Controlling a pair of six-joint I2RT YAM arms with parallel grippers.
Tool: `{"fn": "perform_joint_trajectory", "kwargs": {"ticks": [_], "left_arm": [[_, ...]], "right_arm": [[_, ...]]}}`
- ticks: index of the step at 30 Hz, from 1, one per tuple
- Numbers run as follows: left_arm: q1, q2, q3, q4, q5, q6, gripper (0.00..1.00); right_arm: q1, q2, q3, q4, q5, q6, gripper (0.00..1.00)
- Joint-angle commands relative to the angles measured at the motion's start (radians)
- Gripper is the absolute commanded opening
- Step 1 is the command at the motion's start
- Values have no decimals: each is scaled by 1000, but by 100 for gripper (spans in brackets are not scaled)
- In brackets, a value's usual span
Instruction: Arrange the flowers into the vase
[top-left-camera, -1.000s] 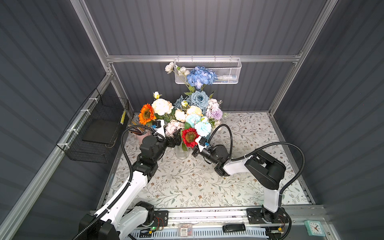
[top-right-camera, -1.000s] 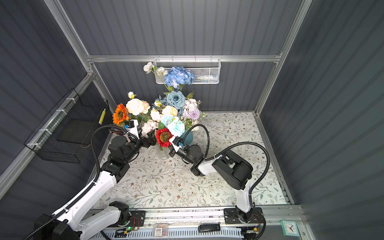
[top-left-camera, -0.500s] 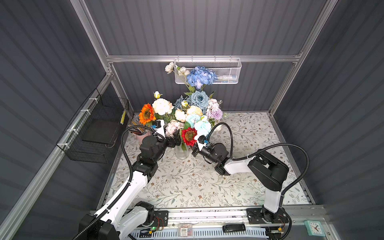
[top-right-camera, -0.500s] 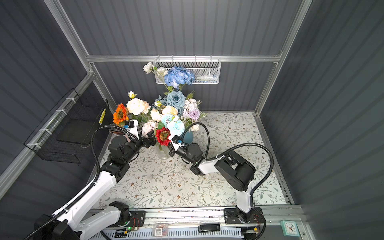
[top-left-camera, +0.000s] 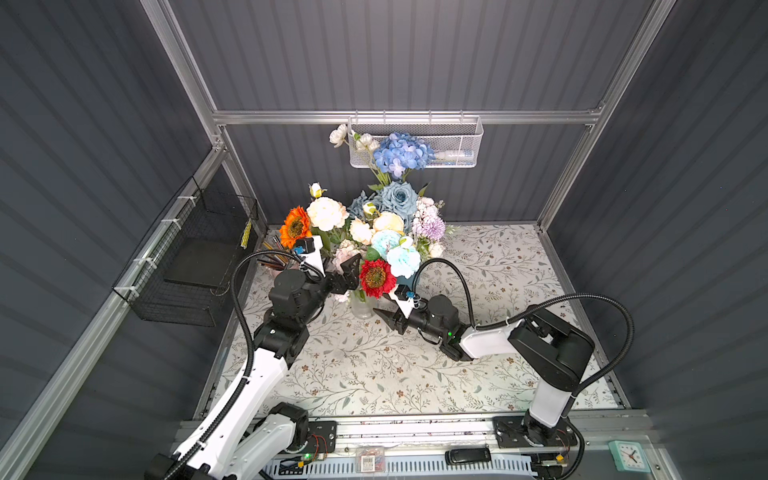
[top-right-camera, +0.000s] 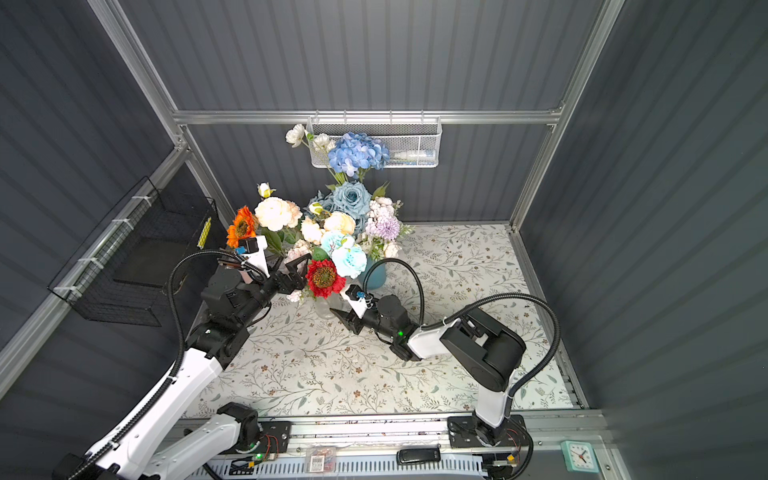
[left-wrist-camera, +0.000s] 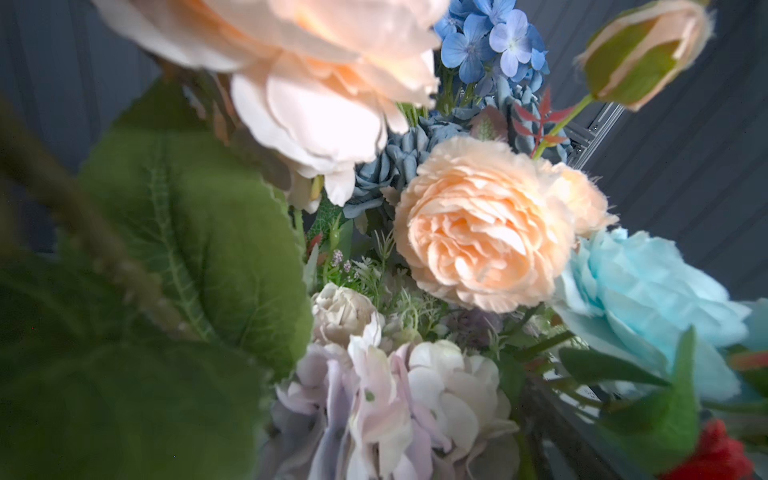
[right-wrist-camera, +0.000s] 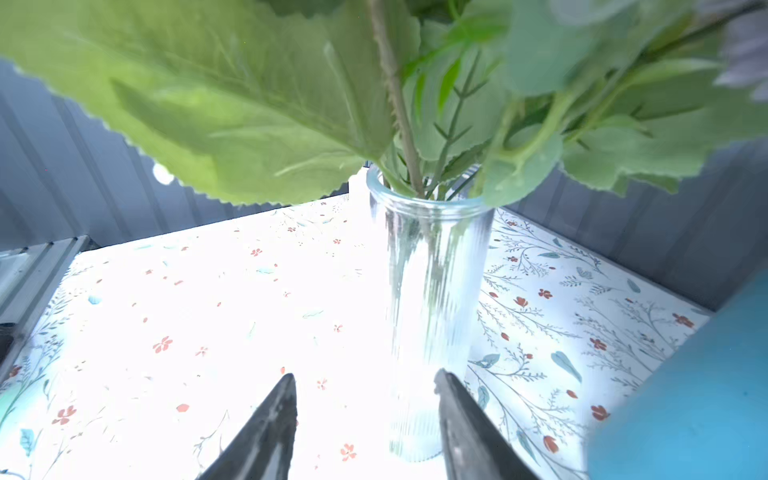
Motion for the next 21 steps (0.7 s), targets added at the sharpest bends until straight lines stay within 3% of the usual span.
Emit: {"fn": "perform_joint_trajectory", "kwargs": {"ticks": [1,11,21], "left_arm": [[0,-52,40,-130,17,-29,100],[0,-208,7,-377,-109,-45,100],[0,-317,-37,-428,-155,-62,100]], "right_arm": [[-1,1,-1,-4,4,28,64],[20,97,149,-30,94,15,82],[20,227,331,-58,144,-9,94]]}}
